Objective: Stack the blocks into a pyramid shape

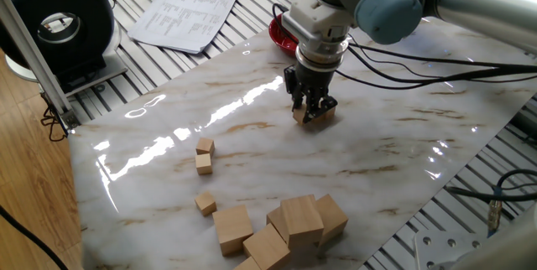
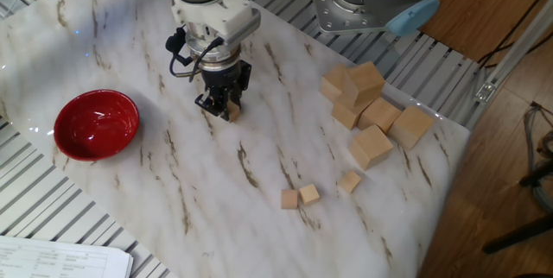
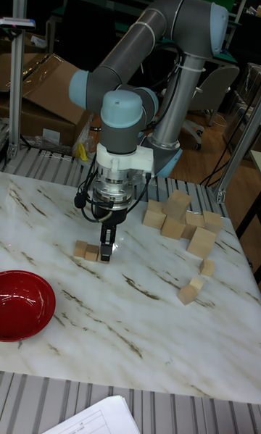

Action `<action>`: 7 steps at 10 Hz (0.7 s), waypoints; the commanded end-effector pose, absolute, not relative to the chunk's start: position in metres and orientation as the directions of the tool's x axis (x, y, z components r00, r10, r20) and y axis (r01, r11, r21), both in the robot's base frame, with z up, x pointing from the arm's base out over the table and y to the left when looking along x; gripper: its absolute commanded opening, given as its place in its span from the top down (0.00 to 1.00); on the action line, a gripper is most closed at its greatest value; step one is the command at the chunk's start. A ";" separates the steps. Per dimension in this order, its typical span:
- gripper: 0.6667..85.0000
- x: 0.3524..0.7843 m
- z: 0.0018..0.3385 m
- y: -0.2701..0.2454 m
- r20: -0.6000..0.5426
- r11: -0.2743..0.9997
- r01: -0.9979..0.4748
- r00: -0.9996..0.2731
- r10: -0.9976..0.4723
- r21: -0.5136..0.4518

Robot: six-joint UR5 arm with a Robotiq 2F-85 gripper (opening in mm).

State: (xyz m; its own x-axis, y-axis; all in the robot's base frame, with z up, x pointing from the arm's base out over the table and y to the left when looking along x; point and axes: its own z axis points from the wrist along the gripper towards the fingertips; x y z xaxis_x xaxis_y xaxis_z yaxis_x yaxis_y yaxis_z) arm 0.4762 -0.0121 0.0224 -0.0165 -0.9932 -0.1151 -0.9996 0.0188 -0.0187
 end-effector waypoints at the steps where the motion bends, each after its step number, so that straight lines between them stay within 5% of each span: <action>1: 0.85 0.478 0.022 -0.012 -0.124 0.020 -1.000 -0.018 -0.992 -0.021; 7: 0.85 0.479 0.017 -0.011 -0.132 0.018 -0.999 -0.015 -0.991 -0.026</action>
State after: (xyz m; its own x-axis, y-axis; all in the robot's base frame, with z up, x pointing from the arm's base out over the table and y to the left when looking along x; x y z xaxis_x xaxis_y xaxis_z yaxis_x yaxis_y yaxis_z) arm 0.4773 -0.0134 0.0172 -0.0093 -0.9930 -0.1174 -0.9997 0.0118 -0.0212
